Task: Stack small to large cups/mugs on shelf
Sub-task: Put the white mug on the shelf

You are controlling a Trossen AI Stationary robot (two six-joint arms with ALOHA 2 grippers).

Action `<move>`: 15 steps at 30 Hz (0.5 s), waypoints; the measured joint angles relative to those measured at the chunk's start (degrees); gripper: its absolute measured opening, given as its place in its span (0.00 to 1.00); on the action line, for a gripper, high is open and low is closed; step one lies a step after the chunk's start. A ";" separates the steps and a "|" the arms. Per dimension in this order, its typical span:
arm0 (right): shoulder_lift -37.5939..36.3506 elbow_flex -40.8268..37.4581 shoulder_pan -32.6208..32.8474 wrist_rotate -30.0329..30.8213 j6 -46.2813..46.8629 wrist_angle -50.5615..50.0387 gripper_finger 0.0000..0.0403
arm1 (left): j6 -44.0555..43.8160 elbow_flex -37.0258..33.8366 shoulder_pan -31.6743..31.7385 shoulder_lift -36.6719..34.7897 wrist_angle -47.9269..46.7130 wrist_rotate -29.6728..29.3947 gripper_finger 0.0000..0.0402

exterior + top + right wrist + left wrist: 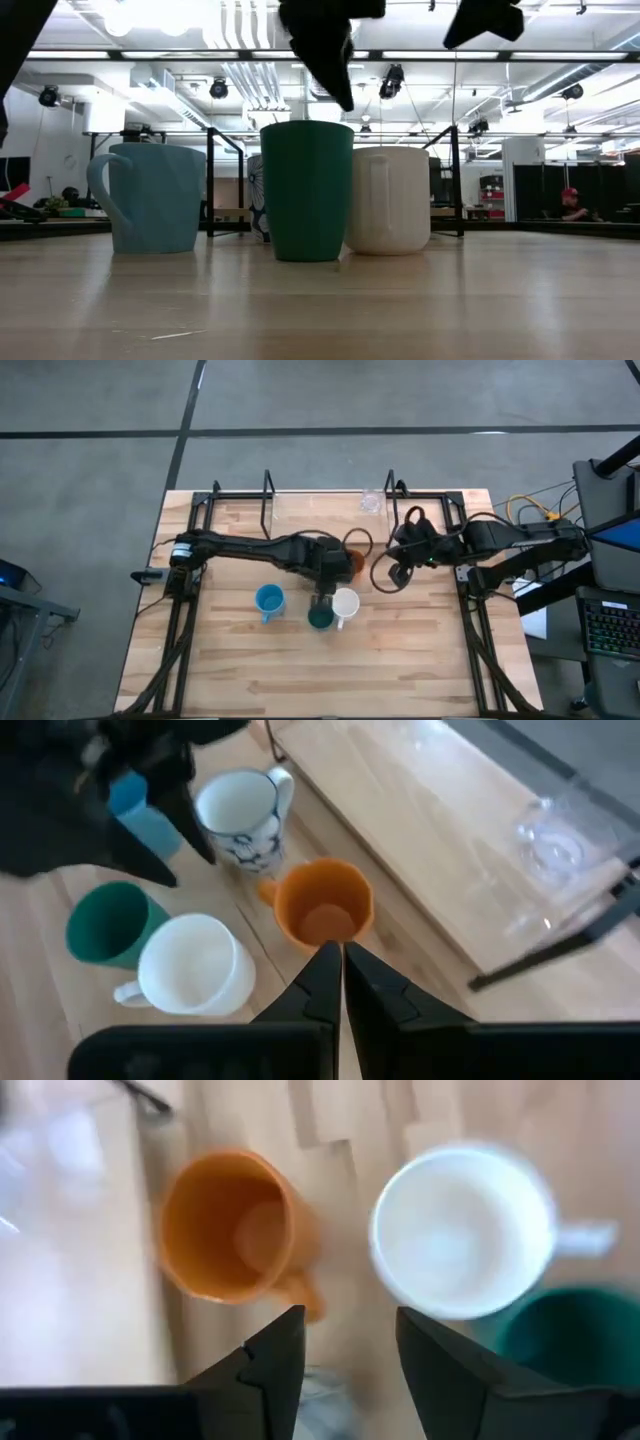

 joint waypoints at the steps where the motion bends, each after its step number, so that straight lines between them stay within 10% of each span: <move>1: 0.00 -0.11 0.28 0.02 0.53 -0.65 0.02 | -4.35 0.12 0.52 0.10 -0.76 2.95 0.36; 6: 1.16 -0.50 1.19 0.04 1.38 -0.84 0.02 | -21.90 0.10 2.74 0.58 -2.66 22.89 0.36; 15: 2.95 -0.54 1.16 -0.03 -1.71 -0.42 0.02 | -46.63 -0.18 3.54 0.62 -2.37 26.80 0.36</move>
